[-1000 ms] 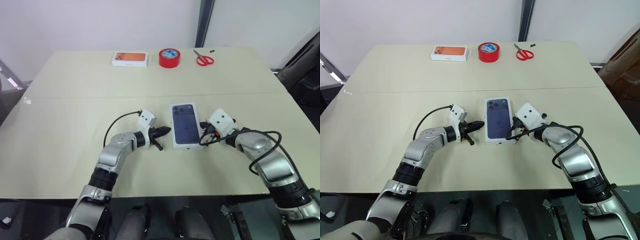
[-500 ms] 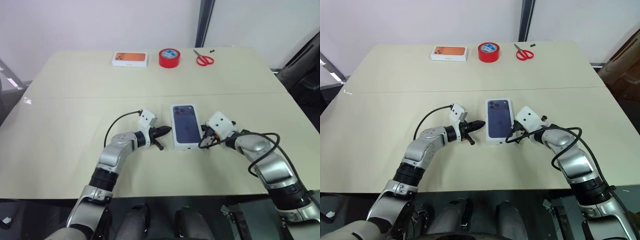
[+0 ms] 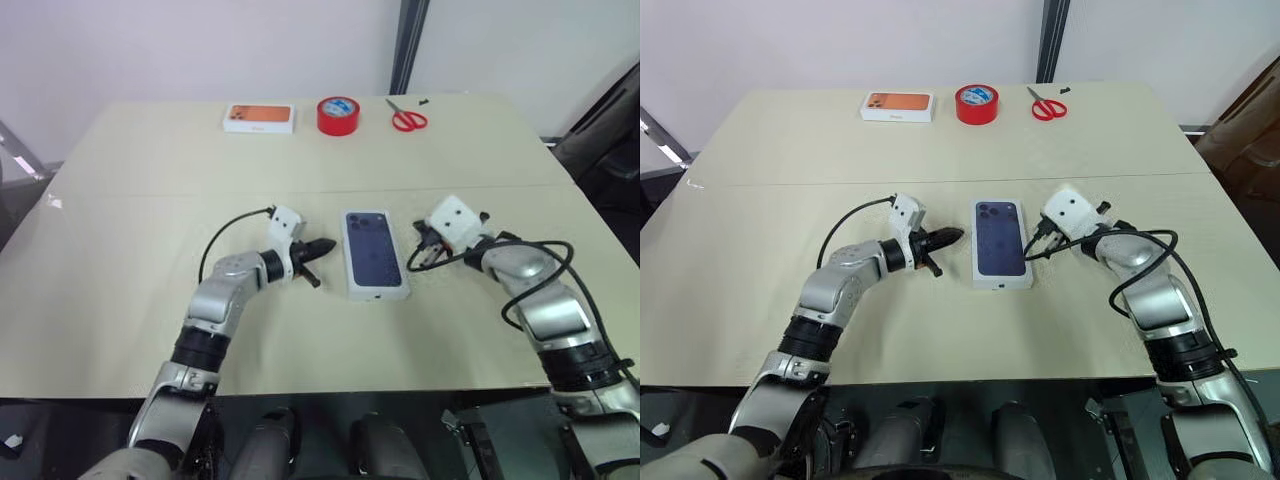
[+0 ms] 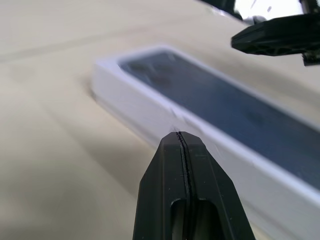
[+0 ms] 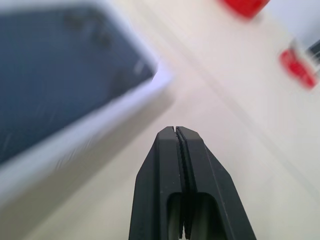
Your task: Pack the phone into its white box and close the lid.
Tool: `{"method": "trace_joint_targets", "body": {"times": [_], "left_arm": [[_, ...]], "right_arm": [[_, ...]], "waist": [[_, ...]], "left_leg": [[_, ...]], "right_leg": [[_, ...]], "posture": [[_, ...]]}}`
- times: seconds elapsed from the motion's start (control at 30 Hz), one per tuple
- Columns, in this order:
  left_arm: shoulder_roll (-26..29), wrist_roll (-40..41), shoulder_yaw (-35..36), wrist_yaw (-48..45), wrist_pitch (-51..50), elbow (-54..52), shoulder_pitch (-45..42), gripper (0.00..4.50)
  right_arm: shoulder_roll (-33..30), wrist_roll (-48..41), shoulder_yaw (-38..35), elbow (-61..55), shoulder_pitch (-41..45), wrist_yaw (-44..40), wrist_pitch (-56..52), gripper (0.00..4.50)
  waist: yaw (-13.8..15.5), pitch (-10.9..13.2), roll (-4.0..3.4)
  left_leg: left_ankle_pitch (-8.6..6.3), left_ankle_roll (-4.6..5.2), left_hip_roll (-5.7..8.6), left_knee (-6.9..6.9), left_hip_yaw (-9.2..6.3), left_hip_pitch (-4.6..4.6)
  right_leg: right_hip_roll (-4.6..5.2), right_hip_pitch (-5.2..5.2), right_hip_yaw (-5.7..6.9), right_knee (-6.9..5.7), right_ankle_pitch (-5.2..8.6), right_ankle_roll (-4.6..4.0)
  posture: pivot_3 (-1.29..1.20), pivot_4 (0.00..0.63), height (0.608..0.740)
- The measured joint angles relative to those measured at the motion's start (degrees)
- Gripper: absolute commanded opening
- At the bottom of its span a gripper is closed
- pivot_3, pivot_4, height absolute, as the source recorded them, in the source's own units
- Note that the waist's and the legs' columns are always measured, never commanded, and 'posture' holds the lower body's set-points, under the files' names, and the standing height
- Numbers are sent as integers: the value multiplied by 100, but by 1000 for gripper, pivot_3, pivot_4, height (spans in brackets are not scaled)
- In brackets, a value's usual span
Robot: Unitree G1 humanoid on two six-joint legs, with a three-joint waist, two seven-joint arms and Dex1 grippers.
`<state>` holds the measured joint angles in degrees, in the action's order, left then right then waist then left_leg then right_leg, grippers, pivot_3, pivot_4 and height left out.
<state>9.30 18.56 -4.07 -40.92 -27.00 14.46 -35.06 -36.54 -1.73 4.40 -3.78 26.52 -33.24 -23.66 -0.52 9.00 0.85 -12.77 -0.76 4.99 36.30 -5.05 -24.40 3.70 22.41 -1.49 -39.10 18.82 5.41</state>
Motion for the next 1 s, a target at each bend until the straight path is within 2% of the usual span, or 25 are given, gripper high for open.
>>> {"method": "trace_joint_targets", "body": {"times": [0.1,0.2,0.37,0.47,0.53,0.6,0.8,0.87,1.0], "left_arm": [[-354,206,190,50,-26,197,-392,0],[-554,7,-81,65,158,452,-446,0],[-417,-719,-782,139,523,797,-242,0],[-372,-703,-767,119,413,764,-203,0],[-329,-529,-614,5,236,718,-155,546],[-220,-412,-559,-153,210,615,-106,1265],[670,-157,-203,-687,203,23,254,4289],[881,-78,-14,-812,202,-173,306,4289],[1794,96,392,-1131,173,-914,1044,4289]], "right_arm": [[132,-101,8,-55,-21,-148,0,48],[90,-76,294,-287,-399,-479,9,48],[-76,216,742,-714,-796,-715,19,48],[-46,324,775,-705,-757,-709,-111,48],[164,127,630,-652,-671,-711,-411,588],[386,-193,371,-512,-539,-716,-729,1351],[488,-835,-327,-322,-396,-813,-776,4463],[419,-926,-437,-322,-396,-898,-691,4463],[119,-1331,-876,-630,-1011,-1299,-371,4463]], "waist": [[26,0,0],[8,-1,2],[-42,-19,11],[-33,-23,11],[-41,-24,12],[-33,-23,12],[-22,-13,9],[-3,-12,7],[-13,-7,3]], "left_leg": [[0,-1,2,8,1,-1],[0,-1,3,7,1,0],[-7,12,-3,-5,2,37],[-20,28,-4,-19,1,98],[-23,31,-7,-21,0,108],[-23,31,-7,-20,-1,105],[-22,30,-6,-24,-1,86],[-22,30,-3,-22,-2,86],[-26,35,-2,-36,-3,85]], "right_leg": [[2,-5,2,1,0,1],[1,-5,1,1,1,2],[-6,-29,-6,-6,1,1],[-5,-92,-6,16,2,2],[-6,-105,-5,25,3,2],[-6,-102,-4,25,3,2],[-3,-80,-6,25,3,1],[0,-84,-3,26,3,2],[5,-88,-4,49,3,2]], "posture": [[0,150,734],[0,150,734],[0,150,734],[0,150,734],[0,150,734],[0,150,734],[0,150,734],[0,150,734],[0,150,734]]}}
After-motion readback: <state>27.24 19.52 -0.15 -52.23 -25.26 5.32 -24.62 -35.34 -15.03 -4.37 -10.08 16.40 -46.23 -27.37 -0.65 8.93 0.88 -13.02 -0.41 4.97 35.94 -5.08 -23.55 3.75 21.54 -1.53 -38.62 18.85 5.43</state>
